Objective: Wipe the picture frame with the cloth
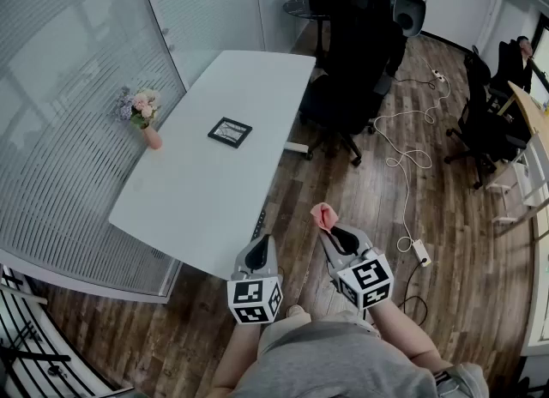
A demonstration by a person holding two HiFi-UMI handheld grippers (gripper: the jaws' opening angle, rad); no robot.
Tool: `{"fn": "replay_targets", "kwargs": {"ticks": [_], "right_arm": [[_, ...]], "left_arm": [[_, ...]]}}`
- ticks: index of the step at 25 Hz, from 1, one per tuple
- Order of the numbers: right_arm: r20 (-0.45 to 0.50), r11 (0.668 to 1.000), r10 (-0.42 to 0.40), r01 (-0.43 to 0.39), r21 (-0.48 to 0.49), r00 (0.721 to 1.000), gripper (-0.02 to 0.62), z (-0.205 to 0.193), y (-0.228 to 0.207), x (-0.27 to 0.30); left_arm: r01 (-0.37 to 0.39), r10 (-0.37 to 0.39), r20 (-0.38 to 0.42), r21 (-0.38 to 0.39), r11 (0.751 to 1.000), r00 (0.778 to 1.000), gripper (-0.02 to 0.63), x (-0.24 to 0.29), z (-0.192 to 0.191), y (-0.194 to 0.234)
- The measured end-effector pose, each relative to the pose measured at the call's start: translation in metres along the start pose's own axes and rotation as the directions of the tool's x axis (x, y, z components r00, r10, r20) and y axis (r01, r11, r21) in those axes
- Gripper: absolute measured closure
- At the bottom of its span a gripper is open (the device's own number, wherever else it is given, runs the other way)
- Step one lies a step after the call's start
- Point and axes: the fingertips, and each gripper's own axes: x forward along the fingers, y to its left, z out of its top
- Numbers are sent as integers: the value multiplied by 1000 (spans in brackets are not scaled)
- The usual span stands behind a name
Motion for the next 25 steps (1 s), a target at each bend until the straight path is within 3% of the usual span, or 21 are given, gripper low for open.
{"fn": "replay_targets", "kwargs": {"ticks": [8, 25], "right_arm": [[-1, 999, 35, -35, -7, 999, 557, -2, 18, -6], [31, 997, 68, -68, 25, 997, 552, 5, 44, 26]], "left_arm": [[17, -17, 12, 3, 1000, 1000, 603, -12, -2, -9], [33, -33, 1, -22, 999, 999, 603, -5, -6, 27]]}}
